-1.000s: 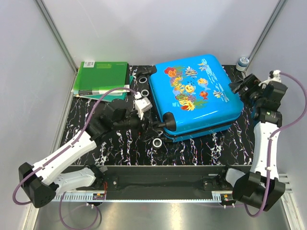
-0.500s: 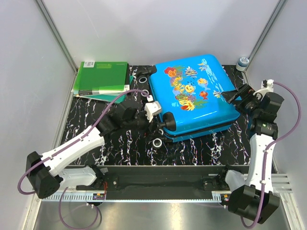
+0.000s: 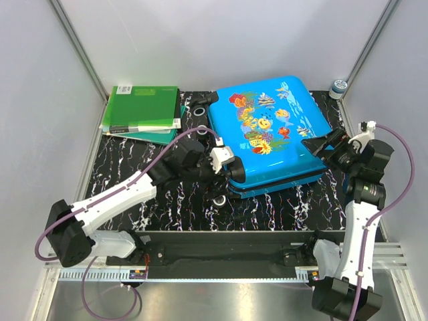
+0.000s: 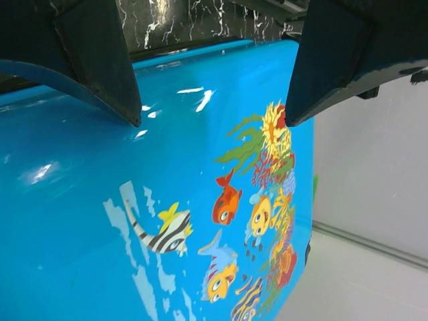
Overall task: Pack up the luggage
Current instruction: Zip the luggage at the center of the board.
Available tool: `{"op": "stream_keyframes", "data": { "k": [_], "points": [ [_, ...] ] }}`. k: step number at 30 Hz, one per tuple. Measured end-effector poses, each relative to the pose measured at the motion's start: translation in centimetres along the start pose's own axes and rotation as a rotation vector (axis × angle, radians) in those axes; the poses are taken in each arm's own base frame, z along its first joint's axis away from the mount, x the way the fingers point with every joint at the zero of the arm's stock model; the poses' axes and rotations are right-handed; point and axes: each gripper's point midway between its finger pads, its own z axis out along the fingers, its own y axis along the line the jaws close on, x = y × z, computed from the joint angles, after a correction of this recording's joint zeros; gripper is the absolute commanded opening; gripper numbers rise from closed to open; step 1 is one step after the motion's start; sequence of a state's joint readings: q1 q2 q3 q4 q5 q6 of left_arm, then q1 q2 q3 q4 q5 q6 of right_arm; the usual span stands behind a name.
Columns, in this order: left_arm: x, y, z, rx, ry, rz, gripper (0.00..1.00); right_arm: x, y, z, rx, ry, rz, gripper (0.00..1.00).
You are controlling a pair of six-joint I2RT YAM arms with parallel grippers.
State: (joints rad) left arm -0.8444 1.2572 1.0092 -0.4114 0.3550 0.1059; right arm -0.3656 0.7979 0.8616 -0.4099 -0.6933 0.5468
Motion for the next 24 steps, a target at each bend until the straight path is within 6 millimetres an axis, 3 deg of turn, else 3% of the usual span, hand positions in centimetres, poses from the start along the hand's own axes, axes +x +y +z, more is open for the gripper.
{"op": "stream_keyframes", "data": {
  "k": [10,13,16,24],
  "points": [
    [-0.2,0.4,0.8,-0.004,0.016,-0.008,0.45,3.7,2.2,-2.0,-0.115,0.11,0.012,0.93],
    [-0.6,0.4,0.9,0.003,0.013,-0.01,0.29,5.1,3.6,-2.9,-0.181,0.145,-0.02,0.93],
    [-1.1,0.4,1.2,0.011,0.005,-0.009,0.0,6.9,5.2,-3.6,-0.256,0.206,-0.05,0.92],
    [-1.9,0.1,1.5,0.05,-0.015,-0.008,0.0,11.3,7.1,-3.8,-0.356,0.367,-0.102,0.87]
  ]
}}
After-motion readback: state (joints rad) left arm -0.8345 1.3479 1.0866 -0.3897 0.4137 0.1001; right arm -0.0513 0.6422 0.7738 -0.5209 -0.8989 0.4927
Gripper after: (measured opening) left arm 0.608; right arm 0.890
